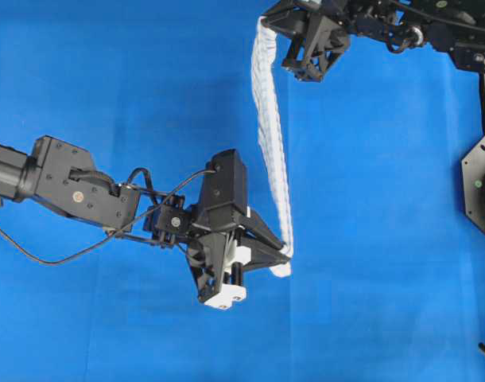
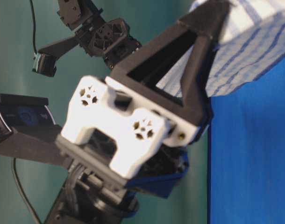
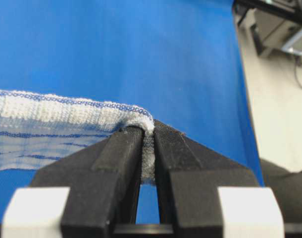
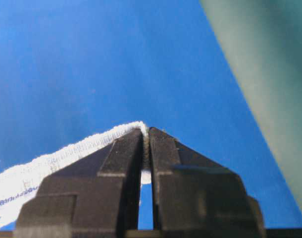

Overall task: Fold the blue towel.
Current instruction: 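Lift the towel strip and rotate it vertical, right gripper moving to top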

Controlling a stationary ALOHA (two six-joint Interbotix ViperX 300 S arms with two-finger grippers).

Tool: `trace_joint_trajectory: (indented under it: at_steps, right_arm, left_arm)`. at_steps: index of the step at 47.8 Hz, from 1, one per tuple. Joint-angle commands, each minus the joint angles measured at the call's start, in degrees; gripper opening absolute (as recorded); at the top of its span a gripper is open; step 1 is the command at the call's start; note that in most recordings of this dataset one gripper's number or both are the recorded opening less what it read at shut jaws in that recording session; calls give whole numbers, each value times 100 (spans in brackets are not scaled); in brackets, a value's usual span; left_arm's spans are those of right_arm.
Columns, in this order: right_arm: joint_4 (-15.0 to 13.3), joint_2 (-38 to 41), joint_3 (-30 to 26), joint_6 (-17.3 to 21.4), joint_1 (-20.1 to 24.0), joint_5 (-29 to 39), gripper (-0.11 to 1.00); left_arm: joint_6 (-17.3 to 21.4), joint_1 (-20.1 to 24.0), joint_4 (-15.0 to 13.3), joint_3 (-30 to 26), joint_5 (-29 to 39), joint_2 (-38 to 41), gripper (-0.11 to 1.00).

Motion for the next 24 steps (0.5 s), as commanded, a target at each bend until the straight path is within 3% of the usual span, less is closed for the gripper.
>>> trace_joint_trajectory:
  at_steps: [1,14,24]
  right_arm:
    - [-18,-193,-26,9,-44,62,-3]
    - [-18,105,-246,9,-44,290,-3]
    - [-35,712,-738,0,-9,554,-3]
  left_arm:
    - [26,-105,26,0,-299,0,4]
    - [35,-132,9,668,-1547,70,4]
    - [-62,-176,-158,1178,-1934,62,4]
